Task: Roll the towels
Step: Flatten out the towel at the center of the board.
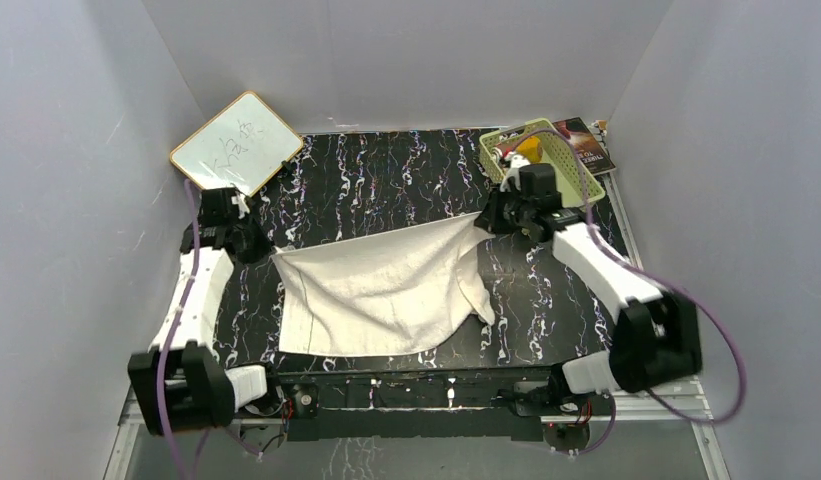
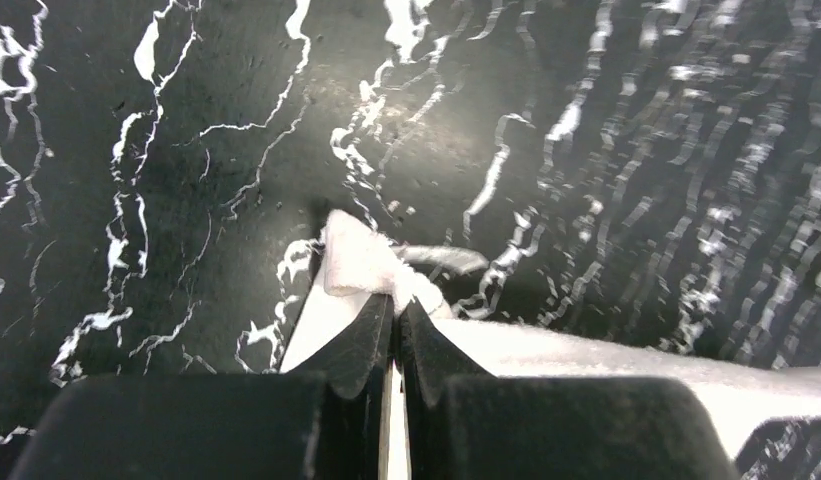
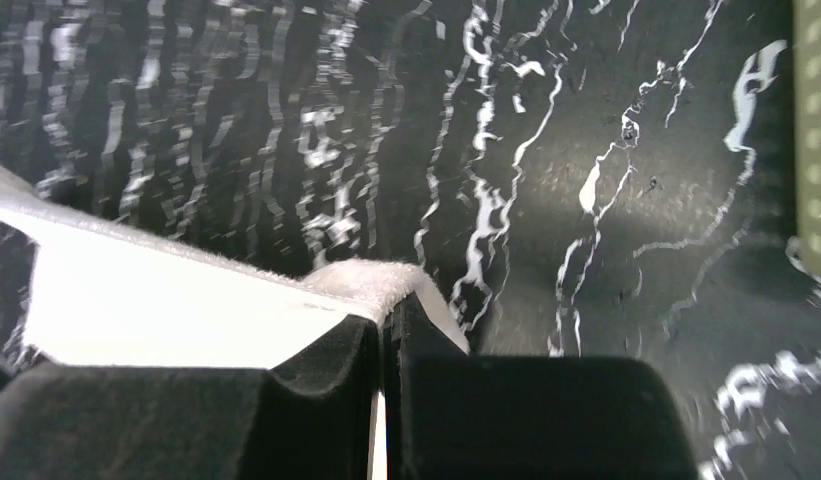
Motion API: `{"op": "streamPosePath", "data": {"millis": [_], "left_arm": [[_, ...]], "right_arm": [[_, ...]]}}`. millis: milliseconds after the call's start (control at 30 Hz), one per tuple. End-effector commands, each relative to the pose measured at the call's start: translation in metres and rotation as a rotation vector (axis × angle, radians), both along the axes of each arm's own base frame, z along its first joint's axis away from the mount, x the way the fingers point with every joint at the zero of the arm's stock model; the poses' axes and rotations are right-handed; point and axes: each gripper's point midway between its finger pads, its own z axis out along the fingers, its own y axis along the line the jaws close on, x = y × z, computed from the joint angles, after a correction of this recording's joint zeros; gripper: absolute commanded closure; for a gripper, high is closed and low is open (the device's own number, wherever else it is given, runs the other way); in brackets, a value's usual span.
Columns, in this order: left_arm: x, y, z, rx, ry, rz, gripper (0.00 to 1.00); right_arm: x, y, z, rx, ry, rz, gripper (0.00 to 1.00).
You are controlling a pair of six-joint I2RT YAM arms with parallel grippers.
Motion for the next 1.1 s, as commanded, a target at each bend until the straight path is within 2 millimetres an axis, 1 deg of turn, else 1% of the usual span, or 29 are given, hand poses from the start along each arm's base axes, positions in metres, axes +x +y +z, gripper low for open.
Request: {"op": "streamPosePath", "data": {"millis": [0, 33, 67, 100, 133, 167, 200, 233, 267, 300, 333, 367, 433, 467, 500, 533, 567, 600, 633, 700, 733, 767, 833, 900, 1067], "left_arm": [[0.061, 0.027, -0.020, 0.059, -0.080, 0.108, 1.00], [0.073, 0.033, -0.027, 0.080, -0.069, 0.117, 1.00], [0.090, 0.038, -0.034, 0.092, -0.066, 0.114, 1.00], [0.102, 0.041, -0.040, 0.105, -0.054, 0.107, 1.00], [0.118, 0.045, -0.042, 0.116, -0.051, 0.106, 1.00], [0.134, 0.047, -0.044, 0.117, -0.051, 0.098, 1.00], [0.148, 0.050, -0.043, 0.125, -0.050, 0.098, 1.00], [0.167, 0.054, -0.032, 0.137, -0.072, 0.100, 1.00], [0.179, 0.056, -0.029, 0.143, -0.076, 0.093, 1.00], [0.189, 0.060, -0.025, 0.160, -0.076, 0.090, 0.94], [0.195, 0.063, -0.020, 0.180, -0.072, 0.086, 0.86], [0.198, 0.067, -0.014, 0.199, -0.071, 0.088, 0.81], [0.194, 0.069, -0.005, 0.217, -0.082, 0.089, 0.70], [0.189, 0.065, 0.000, 0.200, -0.100, 0.082, 0.65], [0.182, 0.058, 0.002, 0.173, -0.117, 0.072, 0.56], [0.173, 0.050, 0.000, 0.141, -0.128, 0.060, 0.48], [0.163, 0.042, -0.001, 0.112, -0.138, 0.049, 0.45], [0.151, 0.035, -0.008, 0.087, -0.130, 0.047, 0.44], [0.140, 0.029, -0.011, 0.066, -0.133, 0.038, 0.45], [0.119, 0.020, -0.033, 0.034, -0.102, 0.036, 0.47], [0.107, 0.018, -0.049, 0.022, -0.074, 0.038, 0.48], [0.101, 0.016, -0.059, 0.015, -0.061, 0.044, 0.48], [0.095, 0.016, -0.073, 0.009, -0.036, 0.058, 0.49], [0.094, 0.016, -0.081, 0.004, -0.027, 0.068, 0.50], [0.095, 0.014, -0.088, -0.008, -0.028, 0.071, 0.53]], "right_arm": [[0.074, 0.010, -0.026, 0.021, -0.046, -0.060, 1.00], [0.090, 0.011, -0.034, -0.006, -0.039, -0.058, 1.00], [0.105, 0.012, -0.043, -0.033, -0.029, -0.052, 1.00], [0.123, 0.013, -0.049, -0.058, -0.028, -0.050, 1.00], [0.141, 0.014, -0.052, -0.079, -0.029, -0.050, 0.95], [0.157, 0.014, -0.053, -0.100, -0.035, -0.052, 0.87], [0.172, 0.014, -0.049, -0.116, -0.046, -0.057, 0.77], [0.192, 0.016, -0.034, -0.131, -0.090, -0.058, 0.60], [0.203, 0.016, -0.029, -0.150, -0.100, -0.059, 0.46], [0.211, 0.014, -0.024, -0.172, -0.102, -0.061, 0.38], [0.214, 0.012, -0.021, -0.194, -0.093, -0.060, 0.35], [0.216, 0.010, -0.016, -0.208, -0.099, -0.064, 0.33], [0.210, 0.009, -0.009, -0.214, -0.105, -0.067, 0.32], [0.202, 0.011, -0.005, -0.204, -0.111, -0.062, 0.31], [0.192, 0.016, -0.006, -0.191, -0.113, -0.050, 0.31], [0.179, 0.022, 0.002, -0.174, -0.133, -0.036, 0.31], [0.167, 0.030, -0.006, -0.171, -0.127, -0.021, 0.32], [0.154, 0.037, -0.007, -0.172, -0.131, -0.011, 0.33], [0.142, 0.042, -0.018, -0.186, -0.112, -0.006, 0.33], [0.124, 0.046, -0.043, -0.204, -0.049, -0.004, 0.33], [0.116, 0.046, -0.058, -0.203, -0.007, -0.007, 0.33], [0.112, 0.045, -0.068, -0.199, 0.015, -0.015, 0.33], [0.107, 0.039, -0.085, -0.207, 0.054, -0.052, 0.35], [0.104, 0.035, -0.095, -0.210, 0.072, -0.073, 0.37], [0.103, 0.035, -0.108, -0.172, 0.095, -0.084, 0.40]]}}
